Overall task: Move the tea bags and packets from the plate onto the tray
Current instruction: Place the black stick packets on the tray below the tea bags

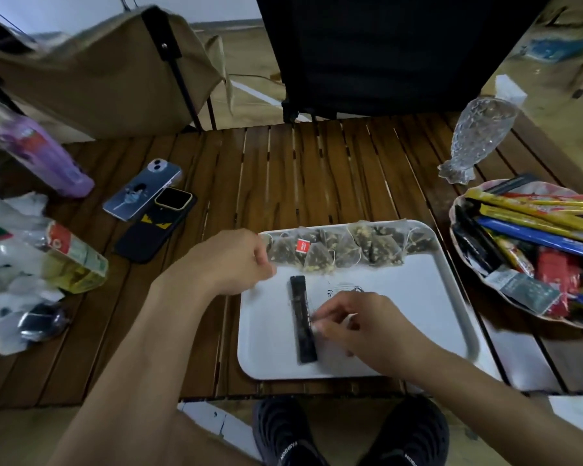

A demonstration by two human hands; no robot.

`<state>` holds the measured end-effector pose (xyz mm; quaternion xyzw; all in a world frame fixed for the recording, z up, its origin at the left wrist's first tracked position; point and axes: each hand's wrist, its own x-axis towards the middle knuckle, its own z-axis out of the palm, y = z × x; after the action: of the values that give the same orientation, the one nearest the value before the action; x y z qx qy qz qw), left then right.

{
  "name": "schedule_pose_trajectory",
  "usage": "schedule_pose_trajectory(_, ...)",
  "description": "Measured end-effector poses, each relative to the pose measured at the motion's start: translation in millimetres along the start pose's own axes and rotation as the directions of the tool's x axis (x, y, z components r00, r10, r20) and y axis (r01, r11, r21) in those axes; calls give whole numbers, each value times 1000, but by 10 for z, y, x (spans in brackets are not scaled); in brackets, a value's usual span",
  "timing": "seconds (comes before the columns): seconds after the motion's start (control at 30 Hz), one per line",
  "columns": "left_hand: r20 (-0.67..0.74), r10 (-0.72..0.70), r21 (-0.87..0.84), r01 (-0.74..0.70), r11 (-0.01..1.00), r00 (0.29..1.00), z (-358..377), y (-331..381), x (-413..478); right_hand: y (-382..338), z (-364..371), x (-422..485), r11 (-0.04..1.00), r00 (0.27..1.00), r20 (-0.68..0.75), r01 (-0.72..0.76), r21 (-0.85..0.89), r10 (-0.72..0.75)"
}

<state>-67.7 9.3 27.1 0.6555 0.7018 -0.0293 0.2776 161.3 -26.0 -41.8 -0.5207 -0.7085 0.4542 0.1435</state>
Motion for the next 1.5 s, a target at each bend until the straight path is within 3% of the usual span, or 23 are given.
schedule_pose_trajectory(0.13, 244, -46, 85, 26, 996, 969, 78, 17, 34, 68, -10, -27, 985, 998, -49, 34, -172, -43)
schedule_pose_trajectory(0.3, 314, -70, 104, 39, 994, 947, 290, 175, 149, 63, -6, -39, 966, 991, -39, 117, -229, -129)
schedule_pose_trajectory(0.5, 331, -134, 56, 122, 991, 934, 319, 141, 219, 65, -16, -76, 940, 984, -11, 165, -298, -176)
schedule_pose_trajectory(1.07, 277, -315, 135, 288, 948, 908, 60, -64, 82, 31, -116, -86, 932, 988, 53, 157, -325, -148)
schedule_pose_trajectory(1.13, 200, -276, 196, 237, 951, 940, 31, -15, 60, 10, -189, -86, 919, 989, 40, 144, -366, -139)
schedule_pose_trajectory(1.23, -44, -109, 211, 116, 971, 993, 99, 172, 3, 28, -347, -56, 893, 993, -6, 105, -438, -120)
schedule_pose_trajectory(1.37, -193, 154, 296, -92, 951, 969, 319, 572, -15, 81, -639, -40, 880, 988, -116, 35, -474, -102)
schedule_pose_trajectory(1.5, -291, 254, 330, -152, 932, 922, 400, 751, 90, 140, -962, -50, 868, 961, -267, -75, -491, -68)
